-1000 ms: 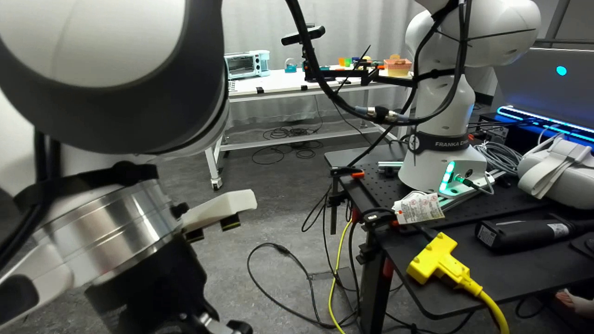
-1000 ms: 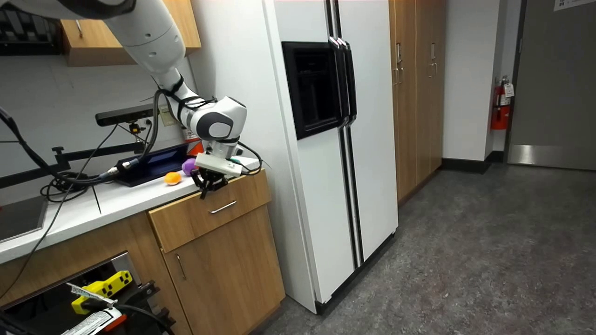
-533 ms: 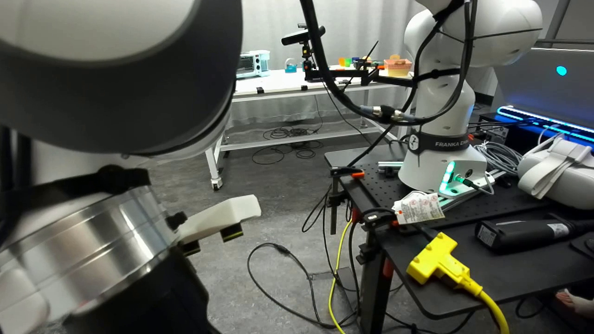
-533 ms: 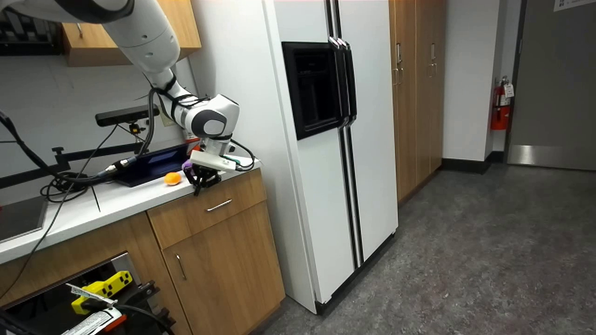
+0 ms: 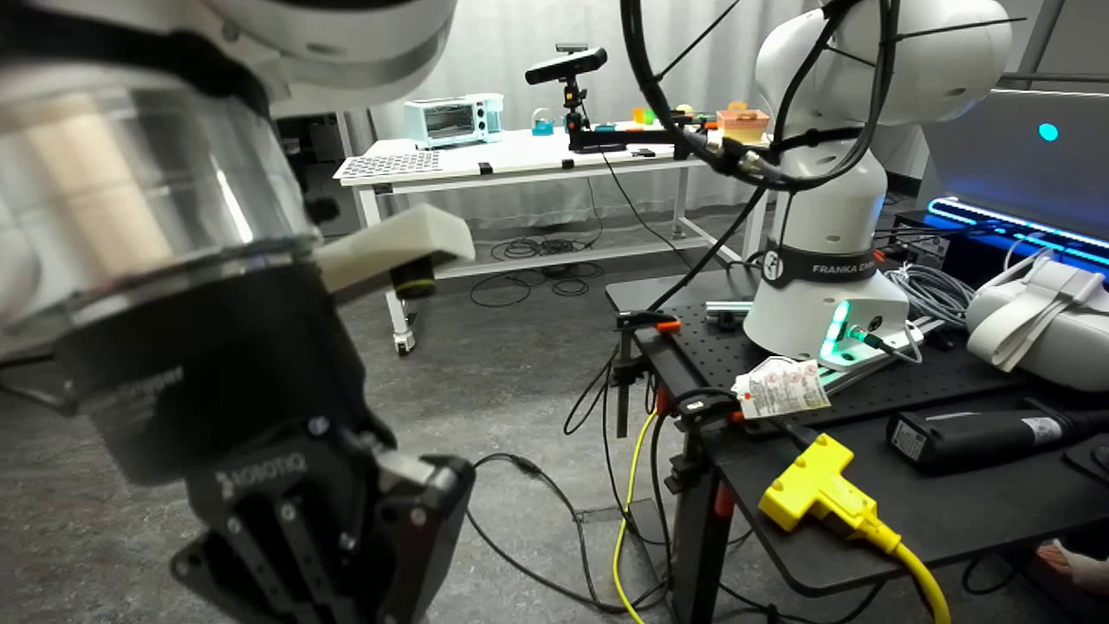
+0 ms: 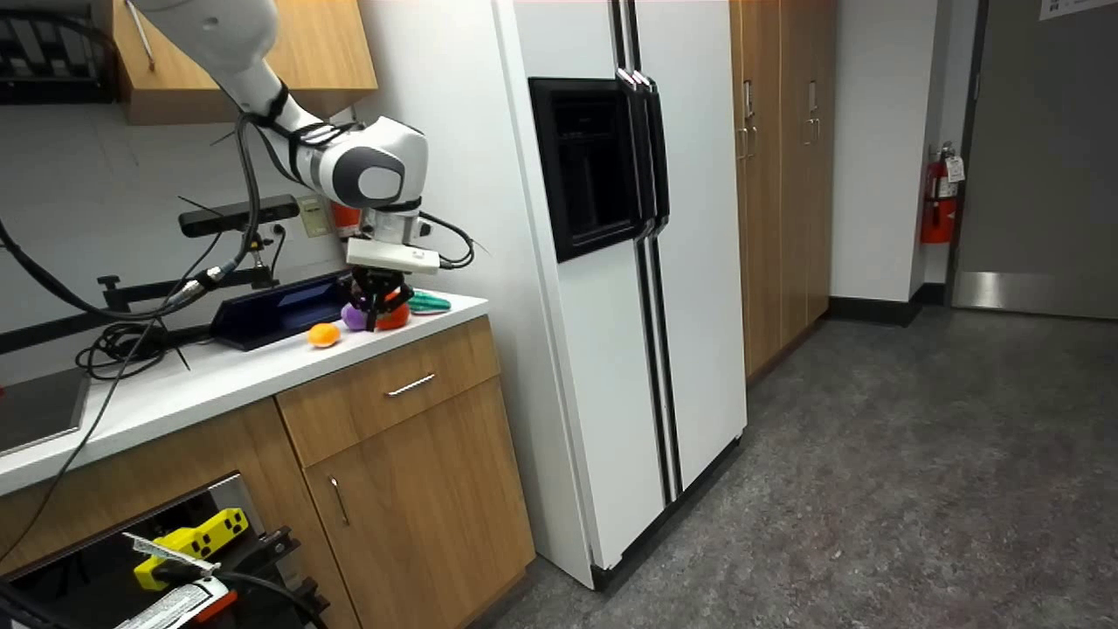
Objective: Close the open drawer
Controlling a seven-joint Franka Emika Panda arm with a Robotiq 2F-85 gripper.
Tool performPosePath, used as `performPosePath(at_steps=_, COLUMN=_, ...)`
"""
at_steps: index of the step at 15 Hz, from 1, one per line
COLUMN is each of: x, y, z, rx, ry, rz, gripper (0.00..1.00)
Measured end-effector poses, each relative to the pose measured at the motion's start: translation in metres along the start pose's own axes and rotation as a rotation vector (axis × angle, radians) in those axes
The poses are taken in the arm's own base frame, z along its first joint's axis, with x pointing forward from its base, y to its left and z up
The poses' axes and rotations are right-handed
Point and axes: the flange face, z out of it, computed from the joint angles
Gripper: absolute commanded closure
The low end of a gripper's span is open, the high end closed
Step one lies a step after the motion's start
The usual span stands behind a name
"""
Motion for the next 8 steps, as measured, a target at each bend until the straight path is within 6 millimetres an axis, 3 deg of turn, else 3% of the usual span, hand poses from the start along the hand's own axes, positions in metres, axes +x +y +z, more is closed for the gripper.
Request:
performPosePath(at_steps=4, x=-0.019, y=-0.019, z=-0.053, rx=-0.117, ry=0.004, rz=-0.048, gripper=1.0)
performPosePath(at_steps=8, x=-0.043, y=-0.02, z=-0.104, rx=-0.282, ry=0.068, rz=-0.041, gripper=1.0)
